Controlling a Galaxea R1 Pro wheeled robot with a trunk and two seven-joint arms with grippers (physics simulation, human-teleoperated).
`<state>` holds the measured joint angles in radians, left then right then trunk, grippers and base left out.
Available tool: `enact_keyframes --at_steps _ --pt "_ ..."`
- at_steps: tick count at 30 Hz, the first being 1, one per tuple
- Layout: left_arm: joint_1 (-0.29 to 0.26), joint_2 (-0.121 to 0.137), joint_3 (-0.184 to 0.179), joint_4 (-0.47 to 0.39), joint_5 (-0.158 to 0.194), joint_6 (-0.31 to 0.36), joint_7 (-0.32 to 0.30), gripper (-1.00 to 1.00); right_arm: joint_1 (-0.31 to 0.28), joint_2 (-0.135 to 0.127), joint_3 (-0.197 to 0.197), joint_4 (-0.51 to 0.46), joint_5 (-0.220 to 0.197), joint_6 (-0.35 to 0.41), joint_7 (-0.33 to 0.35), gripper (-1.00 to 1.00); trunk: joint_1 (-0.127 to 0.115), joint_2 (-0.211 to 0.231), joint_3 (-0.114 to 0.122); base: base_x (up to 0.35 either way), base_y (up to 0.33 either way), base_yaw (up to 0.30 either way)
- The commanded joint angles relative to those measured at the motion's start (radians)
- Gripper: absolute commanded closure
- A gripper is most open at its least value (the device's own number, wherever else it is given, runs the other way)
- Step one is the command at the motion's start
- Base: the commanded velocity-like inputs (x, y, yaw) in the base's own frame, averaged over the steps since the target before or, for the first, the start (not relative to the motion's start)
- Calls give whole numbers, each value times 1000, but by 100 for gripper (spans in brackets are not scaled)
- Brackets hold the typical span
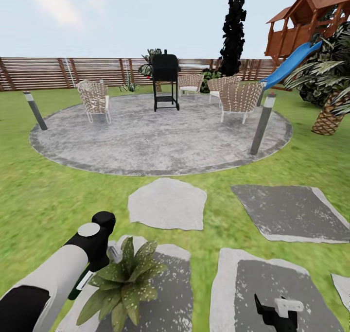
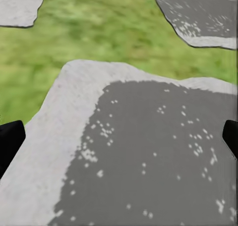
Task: Pick up the pesticide atomizer in the garden and spray insectifuge to fully cover both potted plants in the garden.
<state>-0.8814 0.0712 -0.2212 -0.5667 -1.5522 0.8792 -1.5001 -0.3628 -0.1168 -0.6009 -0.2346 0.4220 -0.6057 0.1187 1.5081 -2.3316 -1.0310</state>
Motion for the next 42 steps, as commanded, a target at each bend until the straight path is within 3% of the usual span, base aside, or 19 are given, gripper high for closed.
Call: enact_keyframes --at_steps 1,16,19,23,28,31,33,35,37,39,42 --pt "-1 1 -6 -1 -5 11 -11 100 -1 1 -9 0 0 -3 10 -100 0 0 -1 7 -96 146" --pt "1 12 -6 13 -4 3 -16 100 -1 2 -8 0 0 -3 10 -100 0 0 -1 0 -5 271" --pt "1 24 15 10 -1 3 -12 100 -1 2 -8 1 0 -3 10 -100 0 0 -1 0 0 278" --pt "1 44 82 1 -1 2 -6 100 -1 2 -8 1 0 -3 10 -100 0 0 -1 0 0 251" --pt "6 73 112 9 12 2 3 100 -1 2 -8 0 0 -3 10 -100 0 0 -1 0 0 119" --pt "29 73 152 8 66 1 72 100 -1 2 -8 0 0 -3 10 -100 0 0 -1 0 0 15" --pt "53 65 165 20 146 1 194 100 -1 1 -9 0 0 -3 10 -100 0 0 -1 0 0 2" --pt "76 64 167 33 248 -3 264 100 -1 0 -9 0 0 -3 10 -100 0 0 -1 0 0 0" --pt "100 69 167 40 318 -9 331 100 -1 0 -9 0 0 -3 10 -100 0 0 -1 0 0 0" --pt "129 75 168 43 341 -11 385 100 -1 1 -8 0 0 -3 10 -100 0 0 -1 0 0 0" --pt "149 76 168 44 347 -12 400 100 -1 2 -8 0 0 -3 10 -100 0 0 -1 0 0 0"
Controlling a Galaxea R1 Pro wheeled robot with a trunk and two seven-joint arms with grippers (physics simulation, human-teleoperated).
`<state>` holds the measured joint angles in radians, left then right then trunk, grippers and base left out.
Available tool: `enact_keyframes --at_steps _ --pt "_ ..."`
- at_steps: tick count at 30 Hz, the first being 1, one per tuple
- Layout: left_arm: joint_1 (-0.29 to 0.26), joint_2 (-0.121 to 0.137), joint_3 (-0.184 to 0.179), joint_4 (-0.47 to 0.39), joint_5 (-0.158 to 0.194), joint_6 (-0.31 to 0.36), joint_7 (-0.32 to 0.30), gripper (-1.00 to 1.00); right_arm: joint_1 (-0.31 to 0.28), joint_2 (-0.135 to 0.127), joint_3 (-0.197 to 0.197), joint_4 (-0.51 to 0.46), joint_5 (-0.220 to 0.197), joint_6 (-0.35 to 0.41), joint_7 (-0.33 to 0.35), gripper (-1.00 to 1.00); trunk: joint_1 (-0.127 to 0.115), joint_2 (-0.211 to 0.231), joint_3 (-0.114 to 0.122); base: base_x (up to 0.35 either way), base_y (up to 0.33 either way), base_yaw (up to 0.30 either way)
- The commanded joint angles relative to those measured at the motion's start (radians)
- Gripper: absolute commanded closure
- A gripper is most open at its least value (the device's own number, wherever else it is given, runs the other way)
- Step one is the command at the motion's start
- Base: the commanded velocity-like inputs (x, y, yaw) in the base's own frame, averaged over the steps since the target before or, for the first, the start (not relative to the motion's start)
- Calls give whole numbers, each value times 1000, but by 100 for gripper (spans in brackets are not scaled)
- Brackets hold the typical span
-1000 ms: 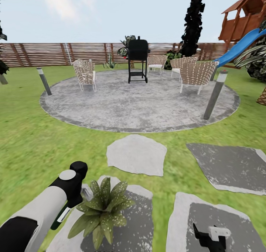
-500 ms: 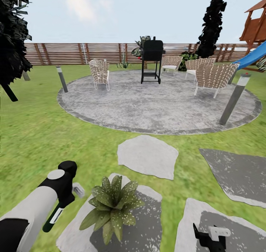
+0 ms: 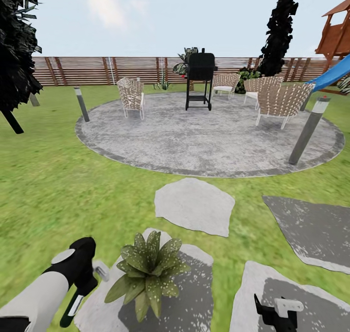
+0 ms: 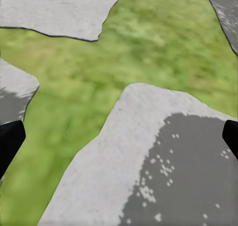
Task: Pick up the pesticide atomizer in the garden and spray insectifuge to fully cover both potted plants in the garden.
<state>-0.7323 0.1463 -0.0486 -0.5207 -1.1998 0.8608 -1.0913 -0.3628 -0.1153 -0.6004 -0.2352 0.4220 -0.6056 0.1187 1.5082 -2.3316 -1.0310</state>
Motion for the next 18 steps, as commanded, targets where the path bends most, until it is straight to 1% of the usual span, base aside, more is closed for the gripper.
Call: enact_keyframes --at_steps 1,4,7,10,16,18 --pt "3 2 -5 0 -5 7 -8 100 -1 0 -9 1 0 -3 10 -100 0 0 -1 0 0 0" --pt "15 1 -5 17 1 7 -7 100 -1 0 -9 1 0 -3 10 -100 0 0 -1 0 0 0" --pt "17 -1 -4 54 28 7 -6 100 -1 0 -9 1 0 -3 10 -100 0 0 -1 0 0 0" --pt "19 1 -4 64 35 7 -5 100 -1 0 -9 1 0 -3 10 -100 0 0 -1 3 0 0" --pt "22 1 -4 79 47 7 -2 100 -1 0 -9 1 0 -3 10 -100 0 0 -1 170 0 0" --pt "38 2 -4 79 48 7 13 100 -1 0 -9 1 0 -3 10 -100 0 0 -1 44 0 0"
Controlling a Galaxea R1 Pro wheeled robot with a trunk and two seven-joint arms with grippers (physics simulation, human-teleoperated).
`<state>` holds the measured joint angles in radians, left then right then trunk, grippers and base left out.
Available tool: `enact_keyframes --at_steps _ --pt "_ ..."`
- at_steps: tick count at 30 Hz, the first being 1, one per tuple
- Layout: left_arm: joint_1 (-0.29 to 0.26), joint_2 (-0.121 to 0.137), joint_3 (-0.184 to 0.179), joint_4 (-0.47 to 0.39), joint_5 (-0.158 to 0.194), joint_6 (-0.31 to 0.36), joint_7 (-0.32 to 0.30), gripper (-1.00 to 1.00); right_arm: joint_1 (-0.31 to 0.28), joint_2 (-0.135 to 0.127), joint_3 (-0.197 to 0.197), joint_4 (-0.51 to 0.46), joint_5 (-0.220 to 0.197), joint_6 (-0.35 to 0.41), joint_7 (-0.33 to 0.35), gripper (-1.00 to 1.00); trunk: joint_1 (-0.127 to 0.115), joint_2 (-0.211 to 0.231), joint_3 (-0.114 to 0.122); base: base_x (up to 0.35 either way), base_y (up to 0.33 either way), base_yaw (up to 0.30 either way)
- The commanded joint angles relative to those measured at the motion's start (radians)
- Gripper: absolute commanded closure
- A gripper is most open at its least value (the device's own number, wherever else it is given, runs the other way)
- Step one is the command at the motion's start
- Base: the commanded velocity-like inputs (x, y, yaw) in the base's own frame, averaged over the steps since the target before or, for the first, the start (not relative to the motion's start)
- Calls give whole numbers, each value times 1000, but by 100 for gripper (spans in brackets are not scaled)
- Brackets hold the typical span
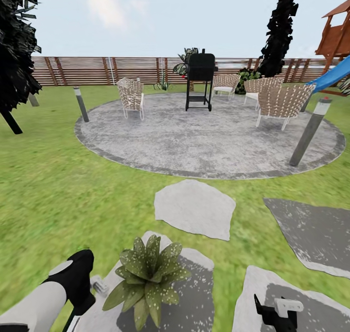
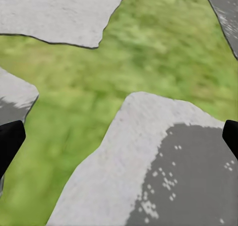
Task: Pick up the pesticide atomizer in the garden and spray insectifuge to fully cover both potted plants in the garden.
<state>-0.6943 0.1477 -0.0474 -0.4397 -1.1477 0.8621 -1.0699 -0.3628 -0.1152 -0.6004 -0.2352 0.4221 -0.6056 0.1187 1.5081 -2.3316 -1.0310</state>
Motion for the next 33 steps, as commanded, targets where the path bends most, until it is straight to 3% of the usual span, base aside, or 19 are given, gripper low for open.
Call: enact_keyframes --at_steps 1,4,7,14,18,24,30,33 --pt "7 0 -5 -2 -4 6 -2 100 -1 0 -9 1 0 -3 10 -100 0 0 -1 19 0 0" --pt "57 1 -5 -2 -3 6 19 100 -1 0 -9 2 0 -3 10 -100 0 0 -1 3 0 19" --pt "71 0 -5 -5 7 6 21 100 -1 0 -9 2 0 -3 10 -100 0 0 -1 0 0 155" --pt "73 -2 1 -23 19 6 22 100 -1 0 -9 2 0 -3 10 -100 0 0 -1 0 0 184" --pt "73 -2 47 -67 18 6 22 100 -1 0 -9 2 1 -3 10 -100 0 0 -1 37 -118 10" --pt "73 1 51 -74 17 6 24 100 -1 0 -9 2 1 -3 10 -100 0 0 -1 74 -242 0" --pt "73 3 54 -65 18 7 103 100 -1 0 -9 2 1 -3 10 -100 0 0 -1 -22 -239 23" --pt "73 3 88 -69 19 6 110 100 -1 0 -9 2 1 -3 10 -100 0 0 -1 -121 -256 218"
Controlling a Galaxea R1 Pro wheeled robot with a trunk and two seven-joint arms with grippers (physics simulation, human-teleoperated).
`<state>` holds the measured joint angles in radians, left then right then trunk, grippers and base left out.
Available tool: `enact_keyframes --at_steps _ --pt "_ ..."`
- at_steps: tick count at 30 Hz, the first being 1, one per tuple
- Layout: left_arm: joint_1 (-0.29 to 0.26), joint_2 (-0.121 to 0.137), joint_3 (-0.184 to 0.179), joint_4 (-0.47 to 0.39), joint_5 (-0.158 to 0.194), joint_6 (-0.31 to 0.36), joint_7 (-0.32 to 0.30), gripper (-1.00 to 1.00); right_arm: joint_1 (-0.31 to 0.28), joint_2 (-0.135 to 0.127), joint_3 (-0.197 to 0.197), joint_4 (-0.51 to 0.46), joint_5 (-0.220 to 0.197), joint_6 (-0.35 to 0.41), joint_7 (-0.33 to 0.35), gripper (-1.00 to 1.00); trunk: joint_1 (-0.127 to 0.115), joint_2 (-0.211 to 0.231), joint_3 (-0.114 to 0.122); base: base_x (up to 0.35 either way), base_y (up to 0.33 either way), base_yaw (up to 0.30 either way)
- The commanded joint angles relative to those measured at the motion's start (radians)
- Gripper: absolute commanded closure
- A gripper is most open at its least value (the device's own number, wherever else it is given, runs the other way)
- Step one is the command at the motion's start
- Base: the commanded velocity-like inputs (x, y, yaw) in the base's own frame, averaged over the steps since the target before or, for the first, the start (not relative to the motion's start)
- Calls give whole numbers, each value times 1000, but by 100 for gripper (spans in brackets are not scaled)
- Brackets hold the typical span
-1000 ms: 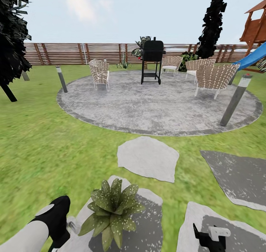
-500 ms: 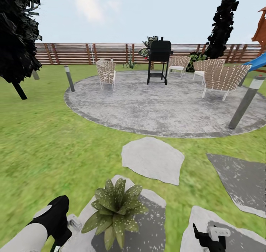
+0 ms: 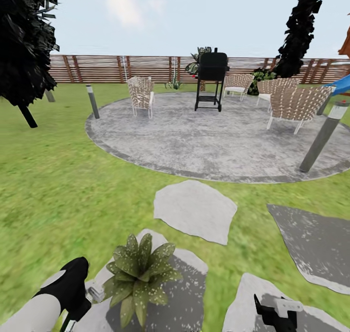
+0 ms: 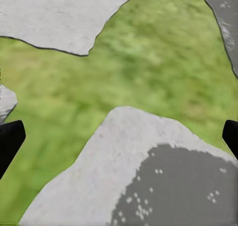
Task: Pick up the pesticide atomizer in the garden and spray insectifuge to fully cover both potted plants in the garden.
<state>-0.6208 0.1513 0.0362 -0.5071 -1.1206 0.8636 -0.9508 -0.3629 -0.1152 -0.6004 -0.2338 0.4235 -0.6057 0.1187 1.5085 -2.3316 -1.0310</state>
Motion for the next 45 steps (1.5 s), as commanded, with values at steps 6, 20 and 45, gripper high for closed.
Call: enact_keyframes --at_steps 6,20,45 --pt "-1 1 23 -5 -8 5 -8 100 -1 0 -9 1 0 -3 10 -100 0 0 -1 -180 -145 271" --pt "-79 -4 19 -20 -9 7 -34 100 -1 0 -9 1 0 -3 10 -100 0 0 -1 -5 -3 54" --pt "-80 23 8 -19 -19 3 -46 100 -1 0 -9 1 0 -3 10 -100 0 0 -1 0 -79 0"
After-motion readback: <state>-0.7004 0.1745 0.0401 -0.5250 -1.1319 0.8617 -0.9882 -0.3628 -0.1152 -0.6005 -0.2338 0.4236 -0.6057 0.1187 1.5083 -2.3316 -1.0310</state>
